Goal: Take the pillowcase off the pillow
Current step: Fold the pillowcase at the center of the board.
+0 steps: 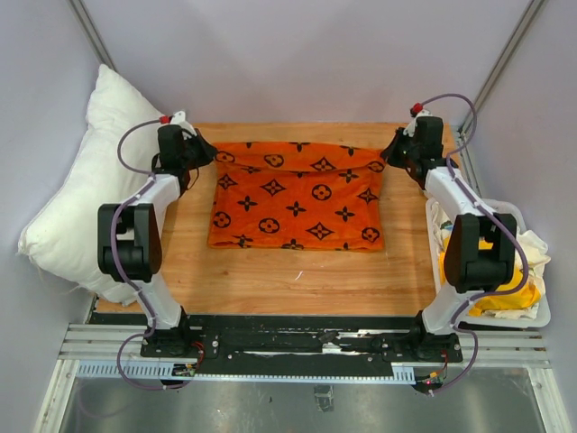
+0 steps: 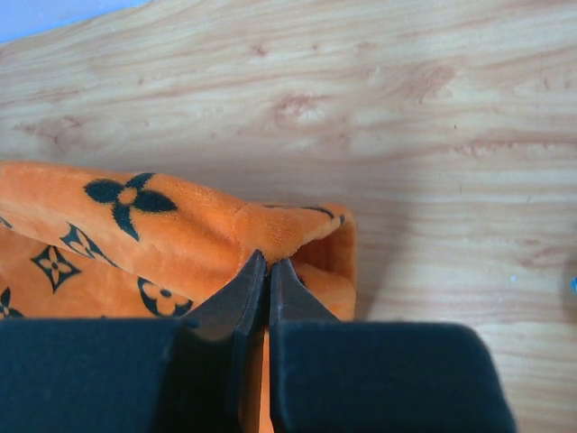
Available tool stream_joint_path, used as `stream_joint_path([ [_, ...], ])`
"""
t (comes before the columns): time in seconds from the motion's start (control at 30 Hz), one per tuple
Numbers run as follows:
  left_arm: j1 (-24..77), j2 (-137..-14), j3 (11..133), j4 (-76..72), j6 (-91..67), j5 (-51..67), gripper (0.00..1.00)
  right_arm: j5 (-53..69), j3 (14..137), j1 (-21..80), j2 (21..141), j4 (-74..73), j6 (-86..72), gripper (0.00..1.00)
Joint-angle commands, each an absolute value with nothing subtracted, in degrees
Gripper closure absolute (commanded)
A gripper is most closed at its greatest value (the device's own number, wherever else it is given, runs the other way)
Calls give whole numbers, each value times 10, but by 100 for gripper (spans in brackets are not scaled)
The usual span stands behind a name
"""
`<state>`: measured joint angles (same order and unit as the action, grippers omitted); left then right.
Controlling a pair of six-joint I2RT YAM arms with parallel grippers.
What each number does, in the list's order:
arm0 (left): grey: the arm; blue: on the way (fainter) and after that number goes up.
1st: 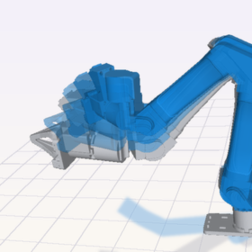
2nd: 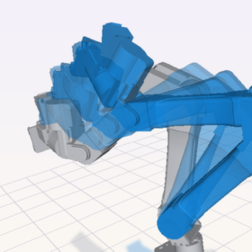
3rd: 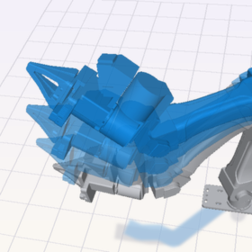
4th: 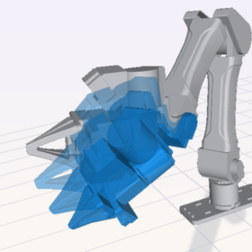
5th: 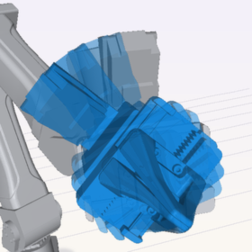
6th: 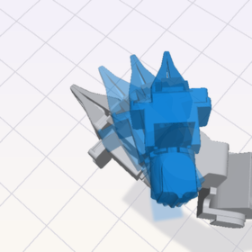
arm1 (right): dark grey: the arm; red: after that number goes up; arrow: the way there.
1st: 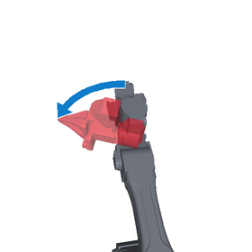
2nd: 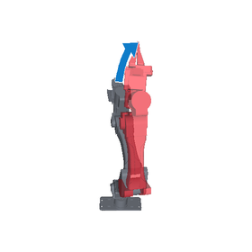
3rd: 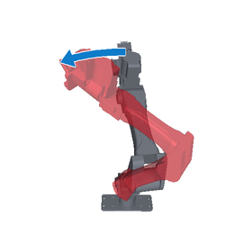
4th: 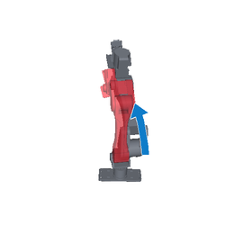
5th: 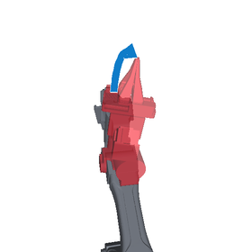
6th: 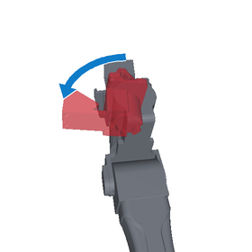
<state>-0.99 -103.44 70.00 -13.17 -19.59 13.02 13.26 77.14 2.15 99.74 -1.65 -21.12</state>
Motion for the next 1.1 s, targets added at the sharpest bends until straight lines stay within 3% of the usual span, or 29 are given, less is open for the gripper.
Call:
stream_joint_path([
  [0.0, -13, -972, 645, -181, -209, 109, 100, 113, 721, 15, 949, 9, -223, 99],
  [0.43, -13, -850, 469, -223, -241, 89, 100, 91, 583, 15, 834, 4, -274, 99],
  [1.07, -13, -757, 322, -236, -289, 52, 100, 109, 430, 15, 766, 0, -389, 99],
])
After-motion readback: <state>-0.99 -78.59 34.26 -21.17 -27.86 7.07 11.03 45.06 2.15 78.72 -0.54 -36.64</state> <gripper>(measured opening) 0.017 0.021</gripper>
